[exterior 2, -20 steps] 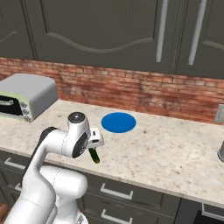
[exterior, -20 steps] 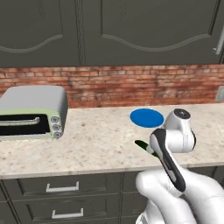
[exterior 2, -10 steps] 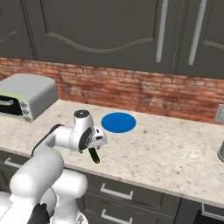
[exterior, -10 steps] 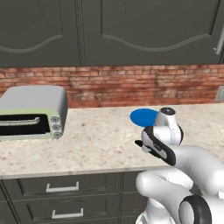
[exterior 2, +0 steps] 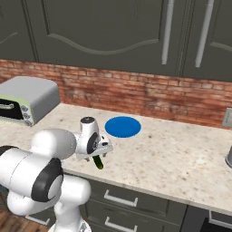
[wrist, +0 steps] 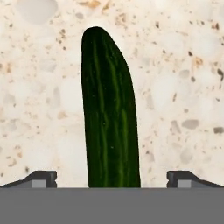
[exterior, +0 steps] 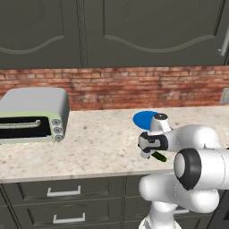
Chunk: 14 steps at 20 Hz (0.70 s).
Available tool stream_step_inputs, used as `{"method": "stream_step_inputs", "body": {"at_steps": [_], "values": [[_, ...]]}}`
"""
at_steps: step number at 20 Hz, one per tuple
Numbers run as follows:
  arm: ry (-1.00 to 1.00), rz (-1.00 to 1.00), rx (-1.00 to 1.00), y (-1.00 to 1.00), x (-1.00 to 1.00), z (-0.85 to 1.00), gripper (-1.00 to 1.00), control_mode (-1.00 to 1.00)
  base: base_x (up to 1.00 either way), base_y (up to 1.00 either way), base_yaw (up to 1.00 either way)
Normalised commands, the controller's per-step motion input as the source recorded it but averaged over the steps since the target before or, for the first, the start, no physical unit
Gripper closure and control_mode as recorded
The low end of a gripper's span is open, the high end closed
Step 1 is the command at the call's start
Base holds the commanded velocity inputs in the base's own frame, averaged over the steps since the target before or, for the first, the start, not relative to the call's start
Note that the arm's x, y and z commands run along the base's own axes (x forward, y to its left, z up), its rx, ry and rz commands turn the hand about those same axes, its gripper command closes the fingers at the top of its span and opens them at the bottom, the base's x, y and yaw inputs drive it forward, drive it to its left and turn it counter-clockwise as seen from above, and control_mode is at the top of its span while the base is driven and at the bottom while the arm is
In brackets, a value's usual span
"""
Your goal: Place the onion and cucumber inside the fridge drawer. Close the drawer after placing the vegetables.
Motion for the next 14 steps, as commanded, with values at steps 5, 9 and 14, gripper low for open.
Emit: {"method": "stream_step_inputs", "body": {"at_steps": [5,9,14], "values": [[0.01,0.04,-0.02,0.0,0.01,-0.39,1.0,-1.0,0.0,0.0,0.0],[0.01,0.01,0.0,-0.07,-0.04,-0.26,1.0,-1.0,0.0,0.0,0.0],[0.0,0.04,0.0,0.0,-0.2,0.07,1.0,-1.0,0.0,0.0,0.0]]}}
